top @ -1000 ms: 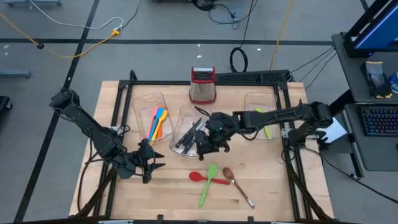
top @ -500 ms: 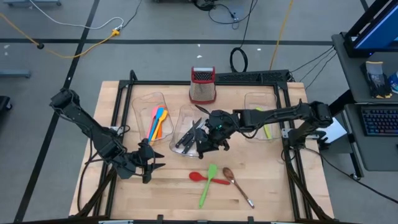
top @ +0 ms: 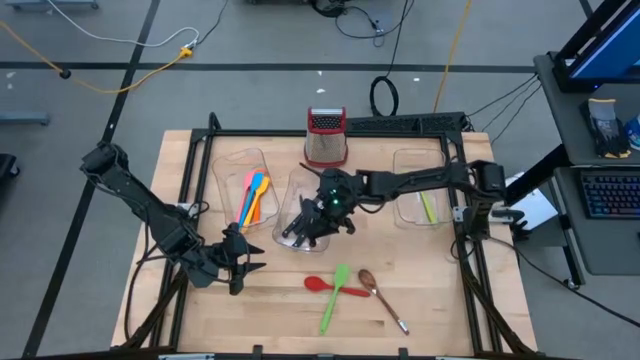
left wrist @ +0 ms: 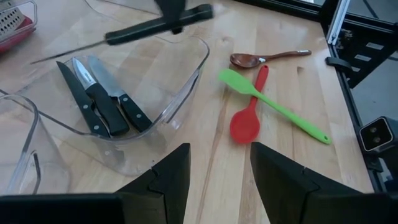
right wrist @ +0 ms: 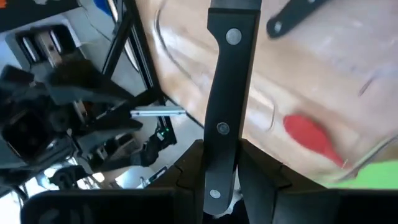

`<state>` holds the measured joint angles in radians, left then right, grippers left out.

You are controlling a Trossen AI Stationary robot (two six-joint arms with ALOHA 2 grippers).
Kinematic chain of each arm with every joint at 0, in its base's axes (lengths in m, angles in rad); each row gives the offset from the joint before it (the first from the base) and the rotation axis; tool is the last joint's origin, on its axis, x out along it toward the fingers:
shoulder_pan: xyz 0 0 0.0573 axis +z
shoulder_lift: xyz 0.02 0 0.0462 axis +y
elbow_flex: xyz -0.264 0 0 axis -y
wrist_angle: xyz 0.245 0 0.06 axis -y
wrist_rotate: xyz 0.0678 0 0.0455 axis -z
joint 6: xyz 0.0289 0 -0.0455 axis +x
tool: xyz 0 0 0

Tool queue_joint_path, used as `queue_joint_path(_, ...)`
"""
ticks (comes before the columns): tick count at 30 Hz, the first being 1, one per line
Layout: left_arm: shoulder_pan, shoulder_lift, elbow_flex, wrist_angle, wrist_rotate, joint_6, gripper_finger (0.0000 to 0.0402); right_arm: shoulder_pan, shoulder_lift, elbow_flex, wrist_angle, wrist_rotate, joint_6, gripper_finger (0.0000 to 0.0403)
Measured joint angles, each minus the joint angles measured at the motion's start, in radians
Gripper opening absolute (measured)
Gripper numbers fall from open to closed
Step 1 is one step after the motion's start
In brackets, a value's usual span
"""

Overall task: Pick & Place Kitchen Items
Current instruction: Put the black knife into the middle transparent bin

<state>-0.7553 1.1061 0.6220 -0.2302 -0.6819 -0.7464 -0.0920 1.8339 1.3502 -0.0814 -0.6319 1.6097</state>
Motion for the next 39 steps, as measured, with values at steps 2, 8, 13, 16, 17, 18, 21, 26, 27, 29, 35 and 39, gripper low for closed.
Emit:
queue_joint_path(2,0.0,0.0,0.0,0.0,0.0,0.002,0.017,-0.018,0.007,0.0,-0.006,-0.003,-0.024,0.0064)
queue_joint_path(8,0.0,0.0,0.0,-0.001,0.0,0.005,0.017,-0.054,0.015,0.0,-0.007,-0.002,-0.106,0.0064)
queue_joint_path(13,0.0,0.0,0.0,0.0,0.0,0.005,0.017,-0.059,0.015,0.0,-0.054,0.002,-0.16,0.0068)
queue_joint_path(16,0.0,0.0,0.0,0.0,0.0,0.004,0.017,-0.057,0.015,0.0,-0.121,0.004,-0.198,0.0074)
queue_joint_path(17,0.0,0.0,0.0,0.0,0.0,0.003,0.017,-0.057,0.015,0.0,-0.141,0.014,-0.217,0.0074)
queue_joint_path(18,0.0,0.0,0.0,0.0,0.0,0.0,0.017,-0.057,0.015,0.0,-0.158,0.035,-0.237,0.0073)
queue_joint_path(21,0.0,0.0,0.0,0.0,0.001,-0.015,0.017,-0.06,0.015,0.0,-0.163,0.062,-0.282,0.0068)
queue_joint_path(26,0.0,0.0,0.0,0.0,0.001,-0.022,0.017,-0.062,0.015,0.0,-0.169,0.107,-0.327,0.0072)
queue_joint_path(27,0.0,0.0,0.0,0.0,0.001,-0.022,0.017,-0.059,0.015,0.0,-0.175,0.114,-0.337,0.0073)
queue_joint_path(29,0.0,0.0,0.0,0.0,0.001,-0.021,0.017,-0.056,0.019,0.0,-0.195,0.138,-0.357,0.0072)
queue_joint_path(35,0.0,0.0,0.0,0.001,0.001,-0.021,0.017,-0.041,0.049,0.001,-0.168,0.17,-0.399,0.0068)
queue_joint_path(39,0.0,0.0,0.0,0.001,0.001,-0.021,0.017,-0.036,0.072,-0.003,-0.185,0.174,-0.409,0.0078)
